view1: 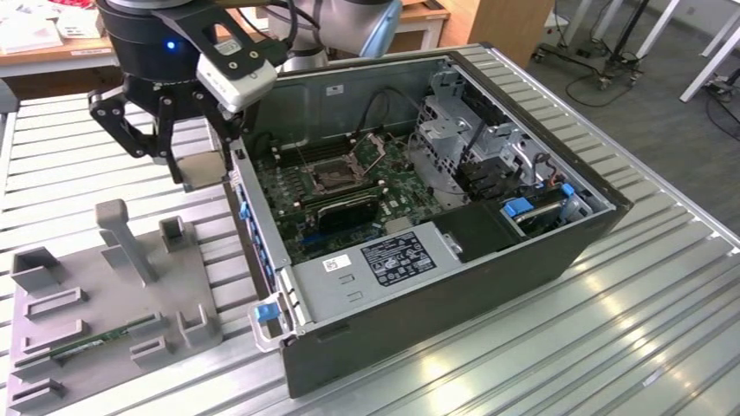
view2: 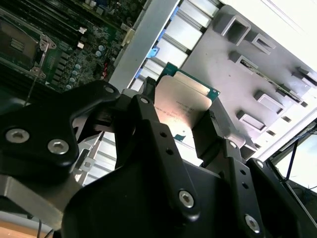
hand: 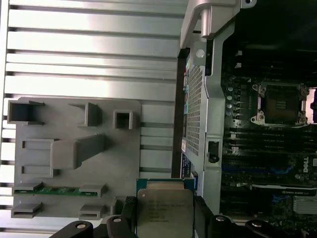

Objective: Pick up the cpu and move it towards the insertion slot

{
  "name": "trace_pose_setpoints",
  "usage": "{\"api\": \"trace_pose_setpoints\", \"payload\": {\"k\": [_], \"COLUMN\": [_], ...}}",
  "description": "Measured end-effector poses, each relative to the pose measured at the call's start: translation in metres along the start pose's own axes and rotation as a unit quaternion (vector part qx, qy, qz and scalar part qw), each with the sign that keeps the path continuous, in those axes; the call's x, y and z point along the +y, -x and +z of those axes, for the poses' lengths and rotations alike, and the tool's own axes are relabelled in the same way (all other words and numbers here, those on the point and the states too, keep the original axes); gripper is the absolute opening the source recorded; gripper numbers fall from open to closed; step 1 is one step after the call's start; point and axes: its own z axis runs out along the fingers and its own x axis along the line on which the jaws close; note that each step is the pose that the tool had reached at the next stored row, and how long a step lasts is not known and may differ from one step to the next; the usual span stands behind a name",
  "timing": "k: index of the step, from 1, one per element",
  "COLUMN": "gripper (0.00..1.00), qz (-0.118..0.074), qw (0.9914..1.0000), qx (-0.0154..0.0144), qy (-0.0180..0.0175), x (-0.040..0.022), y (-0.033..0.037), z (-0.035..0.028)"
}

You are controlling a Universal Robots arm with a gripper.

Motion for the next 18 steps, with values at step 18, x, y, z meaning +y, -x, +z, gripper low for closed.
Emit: {"api": "trace_pose_setpoints", "payload": {"k": [18], "gripper": [0.55], "qz": [0.0], "qw": [1.0], "qx": [0.0], "qy": [0.0], "x": [-0.0003], "y": [0.0098], "z": [-0.0005]}}
